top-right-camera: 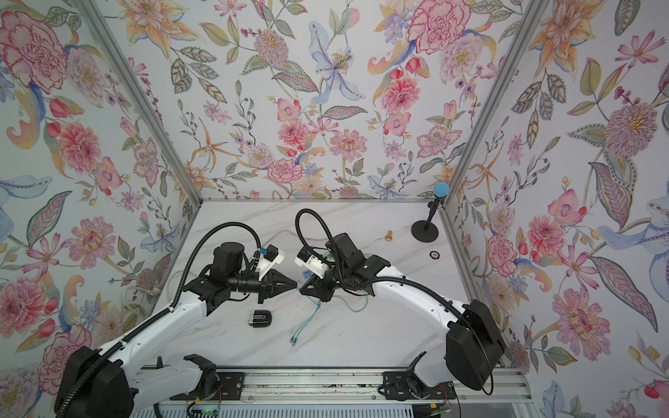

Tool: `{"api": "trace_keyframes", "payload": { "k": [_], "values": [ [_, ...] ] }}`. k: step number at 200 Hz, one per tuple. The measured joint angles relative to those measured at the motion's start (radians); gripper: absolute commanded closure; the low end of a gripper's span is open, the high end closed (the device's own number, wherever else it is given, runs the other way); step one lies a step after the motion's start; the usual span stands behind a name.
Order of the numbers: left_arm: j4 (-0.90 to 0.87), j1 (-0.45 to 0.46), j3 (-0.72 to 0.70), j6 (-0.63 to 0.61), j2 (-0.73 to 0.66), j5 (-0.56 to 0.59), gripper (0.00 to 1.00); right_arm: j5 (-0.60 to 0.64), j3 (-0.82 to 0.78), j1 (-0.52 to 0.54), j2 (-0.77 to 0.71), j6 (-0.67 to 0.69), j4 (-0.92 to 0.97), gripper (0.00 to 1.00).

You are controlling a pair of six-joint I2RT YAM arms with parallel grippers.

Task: Charge the electric shaver
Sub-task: Pick up the charging cable from the center of the board.

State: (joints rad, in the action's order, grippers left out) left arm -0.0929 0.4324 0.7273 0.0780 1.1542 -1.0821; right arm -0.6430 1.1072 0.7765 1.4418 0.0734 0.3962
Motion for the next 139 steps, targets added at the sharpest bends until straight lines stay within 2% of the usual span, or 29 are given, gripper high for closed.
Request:
{"api": "trace_keyframes", "payload": {
  "k": [38, 74, 139],
  "values": [
    [-0.006, 0.0, 0.012, -0.001, 0.0, -0.014, 1.0, -0.012, 0.0, -0.042, 0.0, 0.031, 0.012, 0.64],
    [-0.023, 0.0, 0.033, -0.006, 0.0, -0.015, 1.0, -0.084, 0.0, -0.08, 0.0, 0.078, 0.027, 0.64],
    [-0.045, 0.0, 0.038, -0.012, 0.0, -0.015, 1.0, -0.185, 0.002, -0.08, 0.0, 0.131, 0.038, 0.64]
  ]
}}
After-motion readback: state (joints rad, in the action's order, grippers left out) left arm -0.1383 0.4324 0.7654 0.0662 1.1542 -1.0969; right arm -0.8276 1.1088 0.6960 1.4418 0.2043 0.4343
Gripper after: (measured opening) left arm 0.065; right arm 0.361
